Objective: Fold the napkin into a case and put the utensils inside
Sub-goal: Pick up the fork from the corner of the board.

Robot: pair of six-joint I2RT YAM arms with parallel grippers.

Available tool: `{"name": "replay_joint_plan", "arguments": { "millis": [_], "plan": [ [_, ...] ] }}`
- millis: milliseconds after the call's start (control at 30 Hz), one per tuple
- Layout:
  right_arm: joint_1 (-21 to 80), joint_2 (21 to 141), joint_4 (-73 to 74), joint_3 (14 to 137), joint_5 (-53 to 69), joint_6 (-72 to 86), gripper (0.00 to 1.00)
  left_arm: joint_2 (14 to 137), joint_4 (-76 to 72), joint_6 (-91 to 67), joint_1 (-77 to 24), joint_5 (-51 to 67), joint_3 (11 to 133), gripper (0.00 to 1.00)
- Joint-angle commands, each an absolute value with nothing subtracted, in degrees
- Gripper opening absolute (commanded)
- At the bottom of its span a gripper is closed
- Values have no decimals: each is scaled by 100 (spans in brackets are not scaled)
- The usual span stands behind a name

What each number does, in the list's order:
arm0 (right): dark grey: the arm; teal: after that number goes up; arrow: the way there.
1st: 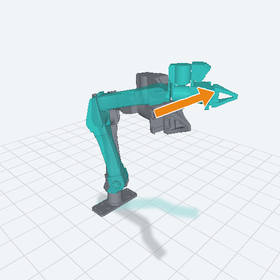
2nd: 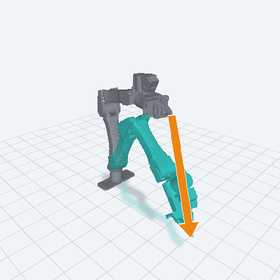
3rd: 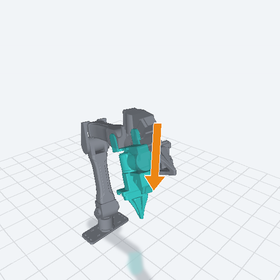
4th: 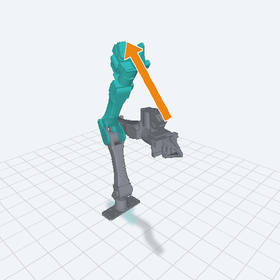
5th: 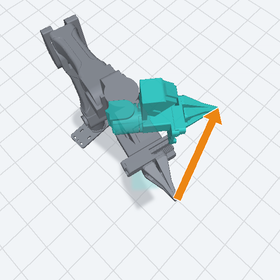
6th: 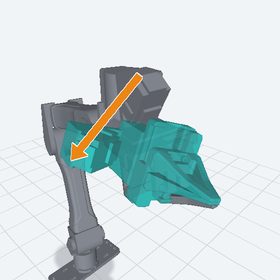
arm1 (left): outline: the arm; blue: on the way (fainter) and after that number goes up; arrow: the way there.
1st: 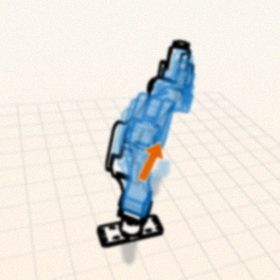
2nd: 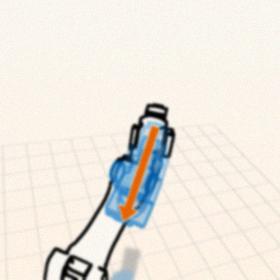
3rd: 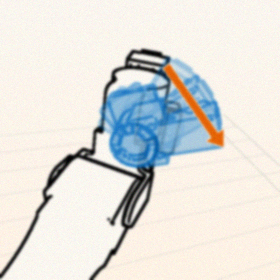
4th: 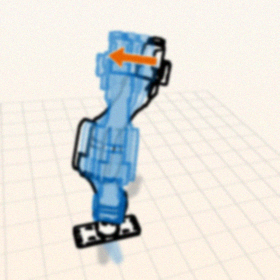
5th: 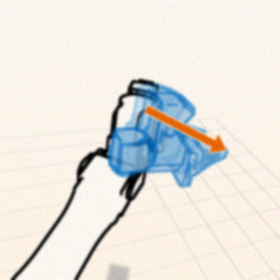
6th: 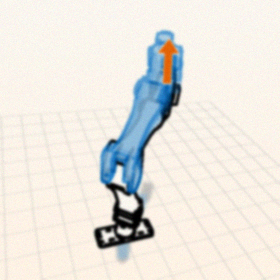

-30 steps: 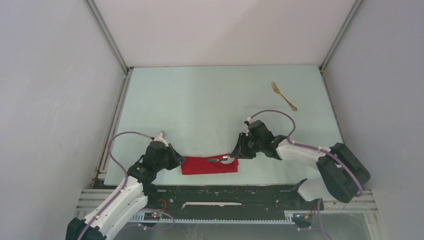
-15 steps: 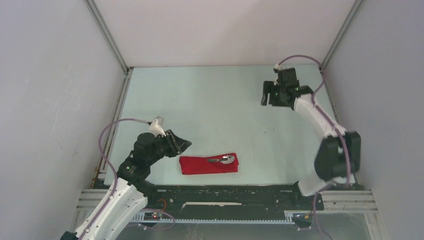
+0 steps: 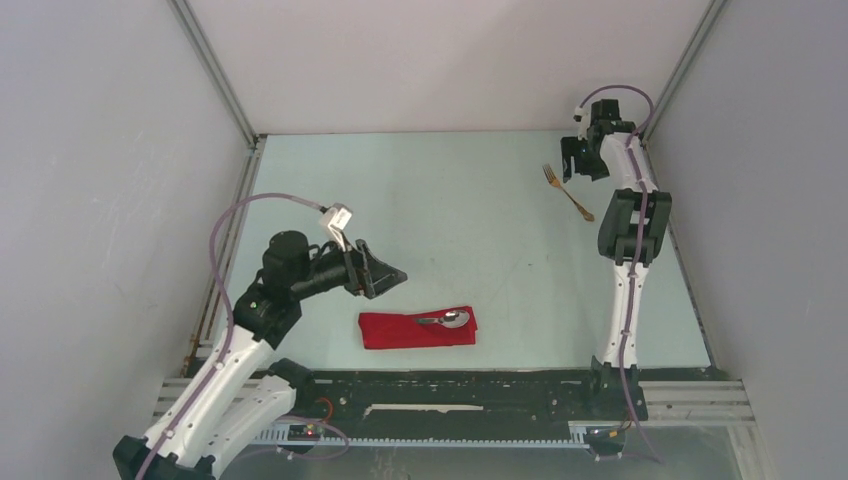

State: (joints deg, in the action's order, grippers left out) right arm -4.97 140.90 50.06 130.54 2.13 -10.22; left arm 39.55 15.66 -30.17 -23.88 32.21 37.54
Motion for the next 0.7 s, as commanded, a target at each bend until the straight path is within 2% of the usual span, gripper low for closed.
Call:
{"name": "replay_joint_plan", "arguments": {
  "millis": [0,133,333,400,433,467,533,633,667],
  "plan": [
    [-483,14508,5465,13813,634,-1556,82,4413,1467,-2398,-2401,3748,4136,80],
    [-465,14752,5505,13849,1004,-1688,80,4624,1310,-2357,-2399,3711,4177,80],
    [-466,14872,5807,13944,1249,-1749,68,4662,1235,-2380,-2402,3695,4210,80],
    [-454,14935,5997,13907,1293,-1739,55,4622,1243,-2405,-2402,3673,4202,80],
    [-438,14981,6123,13929,1257,-1728,42,4589,1247,-2428,-2400,3672,4201,80],
    [-415,15025,6275,13938,1237,-1700,34,4559,1246,-2447,-2404,3666,4199,80],
    [-346,15099,6570,13924,1129,-1665,27,4509,1267,-2478,-2402,3674,4209,80],
    [-287,15053,6822,13851,1248,-1418,5,4405,1287,-2564,-2399,3608,4204,80],
    [-278,14977,6852,13790,1432,-1296,0,4388,1307,-2589,-2399,3526,4204,80]
  ]
}}
